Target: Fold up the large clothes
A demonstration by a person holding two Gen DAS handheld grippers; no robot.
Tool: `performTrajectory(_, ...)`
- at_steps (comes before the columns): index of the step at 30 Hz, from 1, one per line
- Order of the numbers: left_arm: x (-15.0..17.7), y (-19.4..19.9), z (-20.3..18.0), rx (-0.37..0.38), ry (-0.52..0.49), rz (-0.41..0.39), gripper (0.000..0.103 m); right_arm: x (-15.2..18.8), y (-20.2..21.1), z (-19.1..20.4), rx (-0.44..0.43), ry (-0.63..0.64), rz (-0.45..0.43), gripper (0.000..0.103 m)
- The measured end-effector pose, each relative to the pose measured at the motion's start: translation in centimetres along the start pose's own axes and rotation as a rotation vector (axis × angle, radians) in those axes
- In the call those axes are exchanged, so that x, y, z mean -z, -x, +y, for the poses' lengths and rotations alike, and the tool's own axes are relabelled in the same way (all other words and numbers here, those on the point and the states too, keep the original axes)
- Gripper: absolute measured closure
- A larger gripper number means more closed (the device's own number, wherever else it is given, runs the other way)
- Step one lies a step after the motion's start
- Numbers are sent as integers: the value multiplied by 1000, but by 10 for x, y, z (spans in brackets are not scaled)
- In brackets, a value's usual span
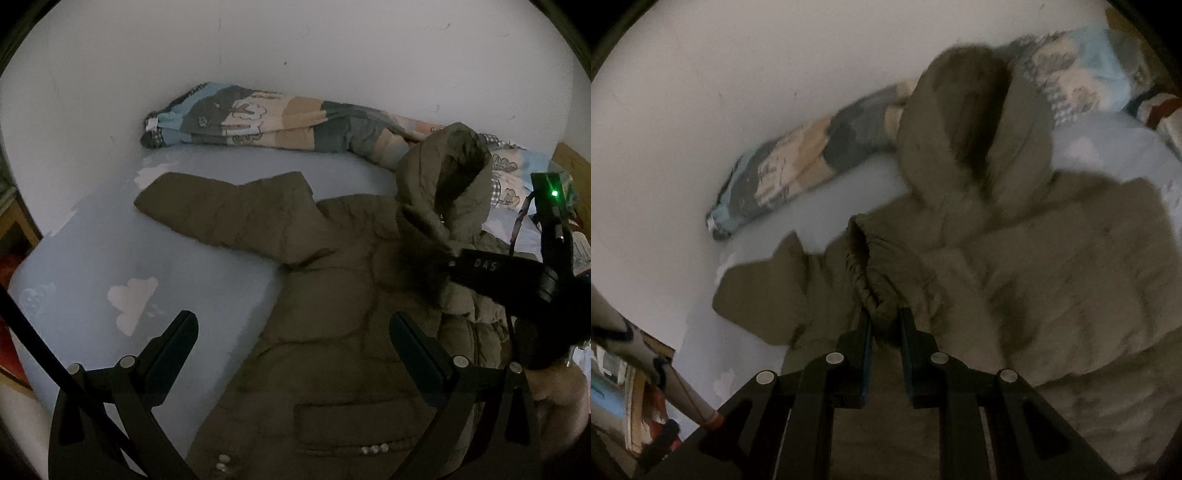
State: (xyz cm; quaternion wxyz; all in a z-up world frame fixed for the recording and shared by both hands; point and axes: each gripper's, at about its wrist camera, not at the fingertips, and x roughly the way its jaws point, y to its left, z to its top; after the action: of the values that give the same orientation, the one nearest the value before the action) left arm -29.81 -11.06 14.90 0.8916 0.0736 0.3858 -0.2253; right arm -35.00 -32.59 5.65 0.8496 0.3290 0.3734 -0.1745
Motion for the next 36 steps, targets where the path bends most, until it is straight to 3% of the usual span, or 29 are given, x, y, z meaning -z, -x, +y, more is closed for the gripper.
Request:
performTrajectory(1,-1,-1,-1,-1,2,2,0,-2,-9,1,2,5,31,81)
performTrajectory(3,-3,-1,-1,2,5,3,0,-4,-8,-5,-36,13,68,57)
performTrajectory(7,-2,-5,-4,4,1,9,0,-21,29,-12,-153,76,27,44)
performTrajectory(9,-1,-9,-7,7,-2,21,0,-29,50,-28,-158,81,-34,38)
performTrajectory(11,0,-11,-12,11,-7,34,0,-40,68,-54,-94,61,-96,36)
performTrajectory(16,3,-13,-24,-4,-43,23,0,-69,76,-147,335,-16,-169,36)
performTrajectory(17,4,-14,-26,-5,-47,25,0,-75,71,-165,375,-36,-163,36)
performTrajectory(20,6,-18,-31,-9,-59,38,0,-84,49,-206,413,-92,-97,36)
performTrajectory(24,6,-19,-34,-16,-81,42,0,-87,-2,-247,363,-189,48,36)
performTrajectory(26,6,-19,-34,-18,-80,38,0,-90,-14,-250,361,-190,68,35)
performTrajectory(28,5,-18,-31,-18,-71,35,0,-102,-15,-238,414,-166,77,35)
performTrajectory(31,5,-17,-26,-19,-53,34,0,-91,3,-205,471,-121,10,35)
performTrajectory(33,5,-16,-22,-16,-44,37,0,-93,14,-167,418,-57,-60,35)
performTrajectory(36,4,-15,-20,-18,-43,34,0,-91,4,-107,272,24,-58,35)
